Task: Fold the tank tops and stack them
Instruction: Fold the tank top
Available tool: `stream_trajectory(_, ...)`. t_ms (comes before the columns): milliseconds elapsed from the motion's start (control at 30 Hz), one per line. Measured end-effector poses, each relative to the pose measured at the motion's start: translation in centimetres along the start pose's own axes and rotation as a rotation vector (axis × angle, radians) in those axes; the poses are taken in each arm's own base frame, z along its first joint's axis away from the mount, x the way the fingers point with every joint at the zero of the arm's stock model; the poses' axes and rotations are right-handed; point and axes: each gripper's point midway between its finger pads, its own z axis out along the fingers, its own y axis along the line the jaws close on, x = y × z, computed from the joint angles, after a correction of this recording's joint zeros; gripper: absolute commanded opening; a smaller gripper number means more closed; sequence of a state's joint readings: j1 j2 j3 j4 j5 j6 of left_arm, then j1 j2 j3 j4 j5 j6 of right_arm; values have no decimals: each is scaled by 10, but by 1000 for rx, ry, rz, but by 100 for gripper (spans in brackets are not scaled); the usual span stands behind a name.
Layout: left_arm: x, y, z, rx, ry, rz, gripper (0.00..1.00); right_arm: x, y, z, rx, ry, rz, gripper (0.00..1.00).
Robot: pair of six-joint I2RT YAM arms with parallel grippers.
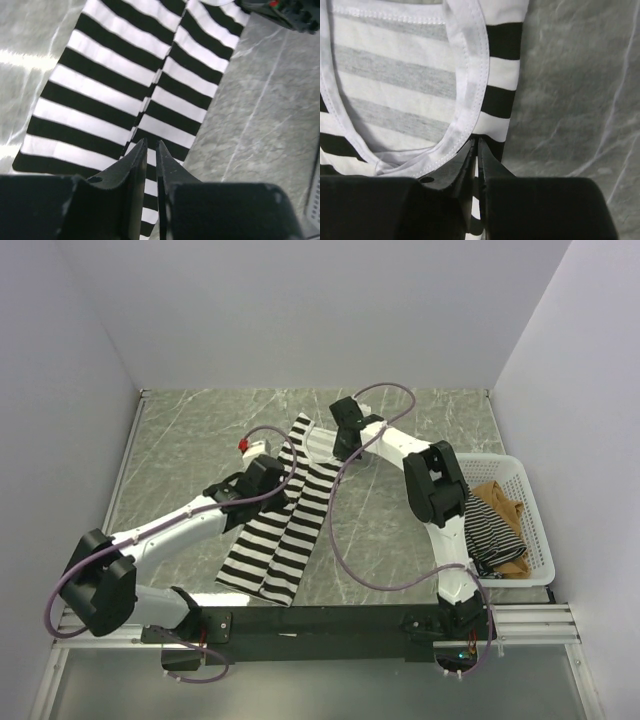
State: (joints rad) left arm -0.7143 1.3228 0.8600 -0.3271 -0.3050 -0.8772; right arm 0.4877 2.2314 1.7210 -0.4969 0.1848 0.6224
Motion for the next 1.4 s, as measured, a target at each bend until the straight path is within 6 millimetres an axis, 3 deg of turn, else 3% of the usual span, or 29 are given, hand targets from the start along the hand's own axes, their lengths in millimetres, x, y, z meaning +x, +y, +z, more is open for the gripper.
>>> stream_trajectory(233, -26, -25, 15, 58, 4, 8, 19, -37, -5, 20, 7, 4, -5, 11)
stream_trajectory(533, -51, -52, 34, 126, 42, 3, 26, -112, -18, 49, -52, -47, 4, 27)
stream_trajectory(667, -58, -47, 36, 120, 35, -7, 31, -126, -36, 55, -106, -50, 37, 44)
stream_trajectory(767, -60, -29, 38, 94, 25, -34, 34, -128, -46, 56, -114, -48, 54, 55)
stream_trajectory(833, -57, -2, 37, 54, 19, -77, 37, -130, -45, 46, -116, -57, 52, 61)
stream_trajectory(933, -45, 46, 29, -32, 9, -147, 41, -127, -38, 12, -129, -75, 38, 63)
stream_trajectory(1067, -14, 82, 11, -90, 11, -209, 40, -131, -14, -66, -202, -171, 23, 63)
stream_trajectory(1167, 3, 100, 0, -124, -6, -270, 37, -110, -8, -123, -250, -224, 23, 58)
stream_trajectory(1233, 16, 117, -8, -167, -16, -323, 39, -79, -8, -153, -284, -233, 23, 54)
stream_trajectory(1300, 27, 130, -13, -201, -20, -373, 42, -41, -9, -170, -321, -223, 22, 53)
stream_trajectory(1400, 43, 146, -20, -247, -19, -435, 44, 50, -19, -177, -343, -129, -17, 53)
